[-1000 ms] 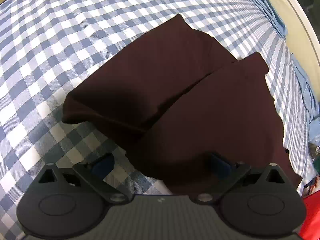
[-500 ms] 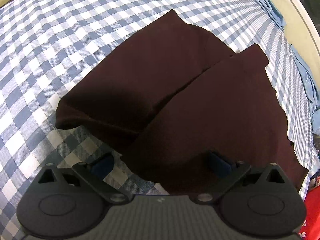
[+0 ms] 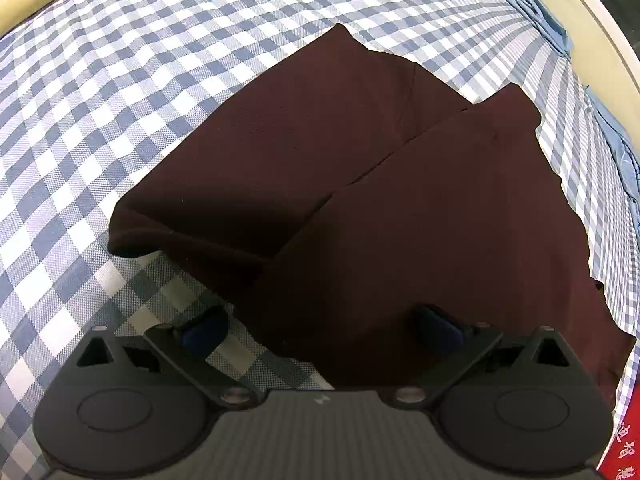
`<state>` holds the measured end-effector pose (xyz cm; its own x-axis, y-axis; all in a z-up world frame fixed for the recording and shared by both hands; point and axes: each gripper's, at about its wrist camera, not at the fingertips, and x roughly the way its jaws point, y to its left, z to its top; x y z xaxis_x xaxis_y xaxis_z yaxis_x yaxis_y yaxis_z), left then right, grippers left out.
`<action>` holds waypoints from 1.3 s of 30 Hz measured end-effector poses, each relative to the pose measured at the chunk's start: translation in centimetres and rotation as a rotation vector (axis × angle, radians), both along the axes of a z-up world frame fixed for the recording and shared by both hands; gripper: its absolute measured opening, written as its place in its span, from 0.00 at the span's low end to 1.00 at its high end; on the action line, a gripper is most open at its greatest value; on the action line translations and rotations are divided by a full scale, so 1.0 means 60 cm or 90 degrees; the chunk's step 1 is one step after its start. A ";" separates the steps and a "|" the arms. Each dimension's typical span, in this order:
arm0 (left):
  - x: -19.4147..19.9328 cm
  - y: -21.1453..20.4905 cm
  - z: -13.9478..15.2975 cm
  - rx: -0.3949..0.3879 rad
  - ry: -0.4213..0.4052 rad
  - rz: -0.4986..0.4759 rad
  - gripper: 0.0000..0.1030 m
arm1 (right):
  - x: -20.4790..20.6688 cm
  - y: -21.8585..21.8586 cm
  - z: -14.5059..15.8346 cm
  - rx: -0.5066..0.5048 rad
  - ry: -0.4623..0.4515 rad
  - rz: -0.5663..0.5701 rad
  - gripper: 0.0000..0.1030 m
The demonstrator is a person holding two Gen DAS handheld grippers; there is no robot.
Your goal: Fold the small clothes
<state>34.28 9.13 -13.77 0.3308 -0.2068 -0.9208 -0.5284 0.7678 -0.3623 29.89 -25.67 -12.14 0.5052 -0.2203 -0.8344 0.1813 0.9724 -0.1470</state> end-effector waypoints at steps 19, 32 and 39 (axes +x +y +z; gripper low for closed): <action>0.026 0.018 -0.006 -0.031 0.052 0.057 0.99 | -0.002 -0.030 -0.005 0.070 0.016 -0.015 1.00; 0.005 0.014 0.014 -0.051 -0.007 0.110 0.35 | -0.037 -0.062 0.064 0.115 0.033 0.003 1.00; 0.005 -0.068 0.091 0.109 -0.118 0.009 0.09 | -0.083 -0.107 0.078 0.092 0.039 -0.018 1.00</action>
<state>34.59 5.03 -8.32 0.4988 -0.0464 -0.8654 -0.4766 0.8194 -0.3186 24.92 -32.08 -7.44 0.4472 -0.1098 -0.8877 0.2046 0.9787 -0.0181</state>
